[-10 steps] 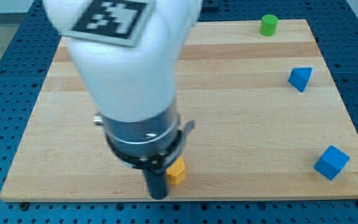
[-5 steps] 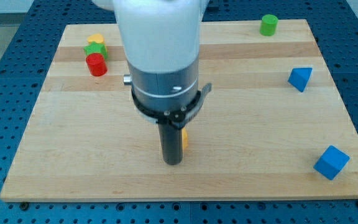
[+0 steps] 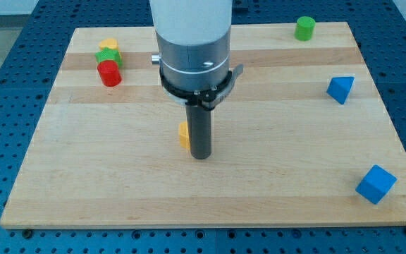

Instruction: Move the yellow hexagon to the bottom of the red circle

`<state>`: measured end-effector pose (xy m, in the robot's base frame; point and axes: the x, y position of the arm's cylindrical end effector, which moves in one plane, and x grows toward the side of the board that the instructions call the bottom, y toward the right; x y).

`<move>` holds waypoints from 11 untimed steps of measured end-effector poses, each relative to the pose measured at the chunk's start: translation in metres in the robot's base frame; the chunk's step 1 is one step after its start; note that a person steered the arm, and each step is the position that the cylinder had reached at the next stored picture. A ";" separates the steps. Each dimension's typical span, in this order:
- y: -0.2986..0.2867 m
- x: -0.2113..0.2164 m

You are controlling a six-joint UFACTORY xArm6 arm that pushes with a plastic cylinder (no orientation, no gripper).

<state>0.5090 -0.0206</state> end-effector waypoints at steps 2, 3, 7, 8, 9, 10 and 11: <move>-0.007 -0.038; -0.023 -0.052; -0.107 -0.104; -0.127 -0.116; -0.140 -0.122; -0.141 -0.121; -0.156 -0.100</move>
